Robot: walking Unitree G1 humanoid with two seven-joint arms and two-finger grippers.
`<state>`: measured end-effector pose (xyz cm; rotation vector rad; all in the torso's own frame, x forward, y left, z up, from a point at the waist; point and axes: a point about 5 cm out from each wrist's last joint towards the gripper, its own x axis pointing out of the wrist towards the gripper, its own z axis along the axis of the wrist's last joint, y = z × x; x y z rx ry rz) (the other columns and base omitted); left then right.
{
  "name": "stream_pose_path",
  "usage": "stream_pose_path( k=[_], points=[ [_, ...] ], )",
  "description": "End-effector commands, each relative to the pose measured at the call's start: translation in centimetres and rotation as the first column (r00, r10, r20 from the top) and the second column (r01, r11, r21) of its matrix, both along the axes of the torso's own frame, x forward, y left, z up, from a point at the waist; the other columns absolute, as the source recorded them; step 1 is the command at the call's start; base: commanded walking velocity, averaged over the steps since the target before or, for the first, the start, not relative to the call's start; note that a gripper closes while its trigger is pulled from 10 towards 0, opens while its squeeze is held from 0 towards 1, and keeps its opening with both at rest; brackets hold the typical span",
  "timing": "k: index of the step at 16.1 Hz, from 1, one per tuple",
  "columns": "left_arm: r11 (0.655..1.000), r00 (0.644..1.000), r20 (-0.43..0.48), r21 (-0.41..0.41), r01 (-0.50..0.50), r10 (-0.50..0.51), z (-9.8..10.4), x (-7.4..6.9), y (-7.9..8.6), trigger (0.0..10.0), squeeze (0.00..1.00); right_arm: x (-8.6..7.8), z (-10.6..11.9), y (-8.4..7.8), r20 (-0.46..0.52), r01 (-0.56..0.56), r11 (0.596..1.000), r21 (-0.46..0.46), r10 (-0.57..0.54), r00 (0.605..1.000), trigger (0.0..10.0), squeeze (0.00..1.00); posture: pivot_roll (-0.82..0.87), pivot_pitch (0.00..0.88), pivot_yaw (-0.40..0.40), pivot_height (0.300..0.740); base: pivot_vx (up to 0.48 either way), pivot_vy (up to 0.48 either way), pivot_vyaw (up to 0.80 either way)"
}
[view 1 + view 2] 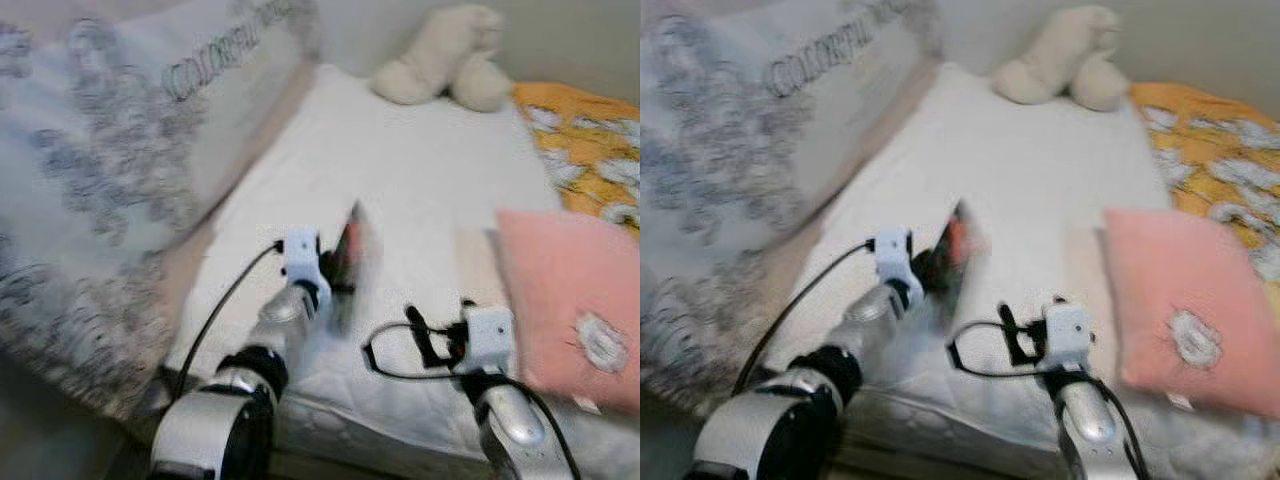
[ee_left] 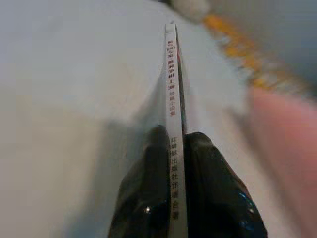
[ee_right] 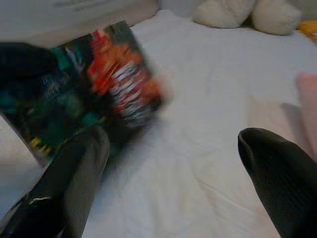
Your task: Clean up the room
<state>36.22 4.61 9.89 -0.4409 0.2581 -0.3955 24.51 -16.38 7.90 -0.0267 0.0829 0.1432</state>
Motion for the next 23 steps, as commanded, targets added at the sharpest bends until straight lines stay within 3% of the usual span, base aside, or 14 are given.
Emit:
stream_pose_path(
  k=[1, 4, 6, 8, 10, 12, 15, 17, 22, 23],
  points=[
    [0.968, 0.995, 0.033, -0.231, 0.096, -0.091, 3.1, 0.0, -4.4, 10.0, 0.00, 0.0, -0.1, -0.7, 0.002, 0.028, 1.000, 0.007, -0.028, 1.000, 10.0, 0.00, -0.04, 0.012, -0.019, 0.740, 0.000, 0.000, 0.00],
    [0.908, 0.997, -0.064, -0.419, 0.005, -0.035, 4.1, 1.0, -3.7, 10.0, 0.00, 0.3, 0.0, -1.0, 0.007, 0.066, 0.997, 0.045, -0.066, 0.998, 10.0, 0.00, -0.03, 0.012, -0.021, 0.740, 0.000, 0.000, 0.00],
    [0.905, 0.988, -0.154, -0.416, -0.092, 0.030, 2.7, 1.1, -2.2, 10.0, 0.00, 0.5, -0.1, -1.1, -0.004, 0.080, 0.996, 0.042, -0.080, 0.997, 10.0, 0.00, -0.03, 0.014, -0.021, 0.740, 0.000, 0.000, 0.00],
    [0.933, 0.976, -0.201, -0.327, -0.151, 0.088, 0.6, 0.5, -0.6, 10.0, 0.00, 0.6, -0.3, -0.8, -0.025, 0.076, 0.996, 0.037, -0.075, 0.997, 10.0, 0.00, -0.04, 0.017, -0.020, 0.740, 0.000, 0.000, 0.00],
    [0.944, 0.934, -0.309, -0.214, -0.250, 0.177, -2.8, -0.8, 1.3, 10.0, 0.00, 0.7, -0.3, -0.7, -0.034, 0.056, 0.998, 0.001, -0.056, 0.998, 10.0, 0.00, -0.05, 0.019, -0.020, 0.740, 0.000, 0.000, 0.00],
    [0.956, 0.915, -0.341, -0.115, -0.270, 0.217, -4.5, -1.8, 2.4, 10.0, 0.00, 0.5, -0.4, -0.8, -0.041, 0.062, 0.998, -0.028, -0.063, 0.997, 10.0, 0.00, -0.06, 0.025, -0.020, 0.740, 0.000, 0.000, 0.00],
    [0.980, 0.949, -0.247, 0.067, -0.185, 0.196, -4.8, -1.9, 2.8, 10.0, 0.00, 0.3, -0.4, -0.9, -0.041, 0.058, 0.997, -0.046, -0.060, 0.997, 10.0, 0.00, -0.07, 0.031, -0.022, 0.740, 0.000, 0.000, 0.00],
    [0.971, 0.956, -0.174, 0.075, -0.227, 0.237, -3.3, -0.9, 3.4, 10.0, 0.00, 0.1, -0.7, -0.7, -0.058, 0.037, 0.998, -0.043, -0.040, 0.998, 10.0, 0.00, -0.06, 0.030, -0.023, 0.740, 0.000, 0.000, 0.00],
    [0.966, 0.955, -0.147, 0.044, -0.254, 0.258, -2.0, 0.0, 3.7, 10.0, 0.00, 0.2, -1.1, -0.3, -0.084, 0.014, 0.999, -0.052, -0.018, 0.996, 10.0, 0.00, -0.05, 0.031, -0.023, 0.740, 0.000, 0.000, 0.00],
    [0.965, 0.955, -0.148, 0.099, -0.243, 0.256, -2.3, -0.1, 3.7, 10.0, 0.00, 0.2, -1.1, -0.3, -0.085, 0.010, 0.999, -0.052, -0.014, 0.996, 10.0, 0.00, -0.05, 0.032, -0.023, 0.740, 0.000, 0.000, 0.00]
  ],
)
